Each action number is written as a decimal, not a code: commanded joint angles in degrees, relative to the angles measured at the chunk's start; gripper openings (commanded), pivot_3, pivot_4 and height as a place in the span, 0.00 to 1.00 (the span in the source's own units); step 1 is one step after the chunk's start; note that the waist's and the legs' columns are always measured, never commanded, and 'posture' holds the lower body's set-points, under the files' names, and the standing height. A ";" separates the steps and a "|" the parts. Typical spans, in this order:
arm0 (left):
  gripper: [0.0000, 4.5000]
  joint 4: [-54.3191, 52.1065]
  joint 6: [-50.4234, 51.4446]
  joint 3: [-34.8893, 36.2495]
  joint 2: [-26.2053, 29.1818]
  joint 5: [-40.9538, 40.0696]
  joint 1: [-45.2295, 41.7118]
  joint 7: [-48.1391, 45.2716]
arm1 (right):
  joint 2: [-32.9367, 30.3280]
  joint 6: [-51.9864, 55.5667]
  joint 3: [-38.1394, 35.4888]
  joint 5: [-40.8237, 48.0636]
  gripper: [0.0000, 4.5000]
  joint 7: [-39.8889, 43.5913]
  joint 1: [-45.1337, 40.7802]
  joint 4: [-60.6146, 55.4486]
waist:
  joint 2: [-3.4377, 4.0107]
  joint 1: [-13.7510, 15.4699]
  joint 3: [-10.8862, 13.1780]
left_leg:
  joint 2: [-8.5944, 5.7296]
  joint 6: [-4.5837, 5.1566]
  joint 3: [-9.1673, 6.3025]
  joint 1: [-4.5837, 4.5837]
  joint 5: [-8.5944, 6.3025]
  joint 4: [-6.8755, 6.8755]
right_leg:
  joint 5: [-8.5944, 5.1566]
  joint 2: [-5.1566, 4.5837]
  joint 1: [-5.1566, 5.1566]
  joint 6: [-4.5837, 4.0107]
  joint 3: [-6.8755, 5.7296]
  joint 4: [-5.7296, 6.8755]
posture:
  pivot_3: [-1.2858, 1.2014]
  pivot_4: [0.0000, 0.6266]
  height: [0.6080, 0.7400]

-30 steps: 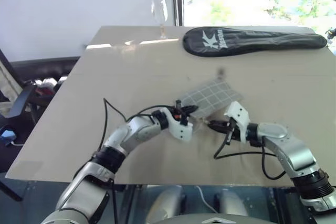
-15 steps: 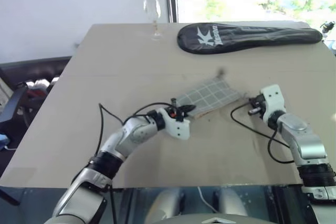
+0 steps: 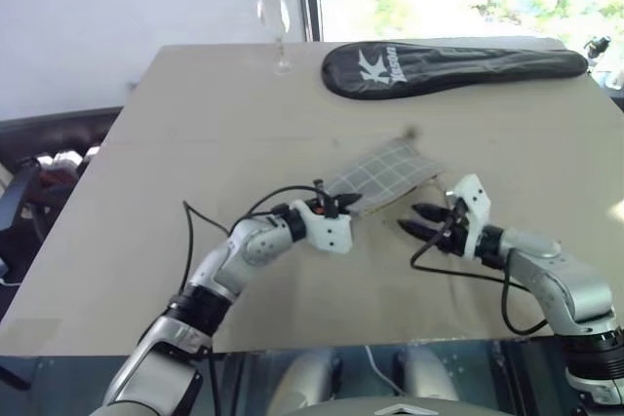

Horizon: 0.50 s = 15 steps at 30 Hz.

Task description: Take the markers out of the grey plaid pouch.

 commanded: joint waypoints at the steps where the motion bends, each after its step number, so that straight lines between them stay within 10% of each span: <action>1: 0.00 -1.12 0.17 -0.77 -0.28 -0.26 0.55 -0.61 | 0.38 -0.14 -1.92 1.49 0.11 -0.74 -1.28 -1.71 | -0.03 0.00 0.02 | 0.00 0.00 0.00 -0.01 0.00 0.00 | 0.00 0.00 0.00 0.00 -0.01 -0.01 | 0.52 0.24 1.00; 15: 0.00 -5.79 2.28 -0.17 -1.85 -4.68 2.23 -4.02 | 1.75 -4.36 0.76 -3.74 0.02 -3.49 -5.38 5.77 | -0.05 -0.12 0.06 | -0.01 -0.01 0.03 -0.06 0.00 -0.01 | 0.00 -0.01 -0.10 0.00 0.04 0.00 | 0.52 0.24 1.00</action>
